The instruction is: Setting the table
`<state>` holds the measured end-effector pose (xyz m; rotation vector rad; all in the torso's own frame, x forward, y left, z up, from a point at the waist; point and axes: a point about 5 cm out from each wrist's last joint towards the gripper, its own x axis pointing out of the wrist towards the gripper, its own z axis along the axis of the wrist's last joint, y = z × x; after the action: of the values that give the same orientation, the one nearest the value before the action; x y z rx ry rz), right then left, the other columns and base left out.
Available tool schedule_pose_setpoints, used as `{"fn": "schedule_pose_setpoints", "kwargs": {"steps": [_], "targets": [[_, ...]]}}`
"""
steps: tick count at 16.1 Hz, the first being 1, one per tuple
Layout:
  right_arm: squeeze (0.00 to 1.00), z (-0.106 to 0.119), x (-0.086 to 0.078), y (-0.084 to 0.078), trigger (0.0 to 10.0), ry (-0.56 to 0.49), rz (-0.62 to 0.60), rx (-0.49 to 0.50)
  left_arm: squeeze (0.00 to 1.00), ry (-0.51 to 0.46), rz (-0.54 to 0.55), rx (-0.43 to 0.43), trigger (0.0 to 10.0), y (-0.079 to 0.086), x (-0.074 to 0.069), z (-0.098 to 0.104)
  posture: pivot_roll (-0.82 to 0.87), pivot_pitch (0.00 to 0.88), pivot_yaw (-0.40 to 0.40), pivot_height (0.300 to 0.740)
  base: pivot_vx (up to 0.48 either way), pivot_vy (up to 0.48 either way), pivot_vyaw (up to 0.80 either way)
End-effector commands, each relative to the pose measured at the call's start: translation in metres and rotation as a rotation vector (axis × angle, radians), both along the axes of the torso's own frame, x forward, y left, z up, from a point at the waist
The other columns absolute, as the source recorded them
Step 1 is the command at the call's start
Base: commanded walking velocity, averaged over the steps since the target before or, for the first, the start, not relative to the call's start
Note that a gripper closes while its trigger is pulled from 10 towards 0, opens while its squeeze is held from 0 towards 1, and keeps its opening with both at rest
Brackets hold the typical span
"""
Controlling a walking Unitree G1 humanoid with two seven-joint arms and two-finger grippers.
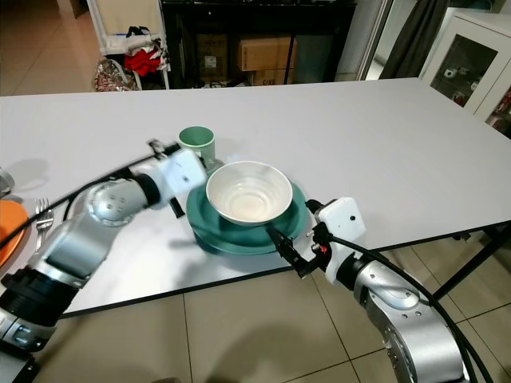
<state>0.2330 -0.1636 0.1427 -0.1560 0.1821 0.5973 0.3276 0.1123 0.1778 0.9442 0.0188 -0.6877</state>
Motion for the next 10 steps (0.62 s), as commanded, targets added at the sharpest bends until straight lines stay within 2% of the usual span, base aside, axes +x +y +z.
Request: {"fn": "schedule_pose_setpoints", "kwargs": {"steps": [1,4,6,7,10], "targets": [[0.00,0.006,0.000,0.003,10.0,-0.032,0.028,-0.007,0.00,-0.011,-0.054,0.051,10.0,-0.006,-0.001,0.003,0.01,0.000,-0.017,0.740,0.000,0.000,0.00],[0.00,0.003,-0.002,0.004,10.0,-0.021,0.039,-0.013,0.00,0.019,-0.147,0.101,10.0,-0.022,-0.005,-0.003,0.01,0.000,-0.009,0.740,0.000,0.000,0.00],[0.00,0.002,-0.004,0.003,10.0,-0.014,0.042,-0.017,0.00,0.030,-0.166,0.129,10.0,-0.026,-0.005,-0.005,0.01,0.000,-0.005,0.740,0.000,0.000,0.00],[0.00,0.000,-0.005,0.004,10.0,-0.009,0.045,-0.021,0.00,0.030,-0.160,0.167,10.0,-0.027,-0.002,-0.007,0.01,0.000,-0.003,0.740,0.000,0.000,0.00],[0.00,-0.001,-0.005,0.005,10.0,-0.004,0.048,-0.020,0.00,0.004,-0.118,0.168,10.0,-0.030,0.009,-0.001,0.01,0.000,-0.002,0.740,0.000,0.000,0.00]]}}
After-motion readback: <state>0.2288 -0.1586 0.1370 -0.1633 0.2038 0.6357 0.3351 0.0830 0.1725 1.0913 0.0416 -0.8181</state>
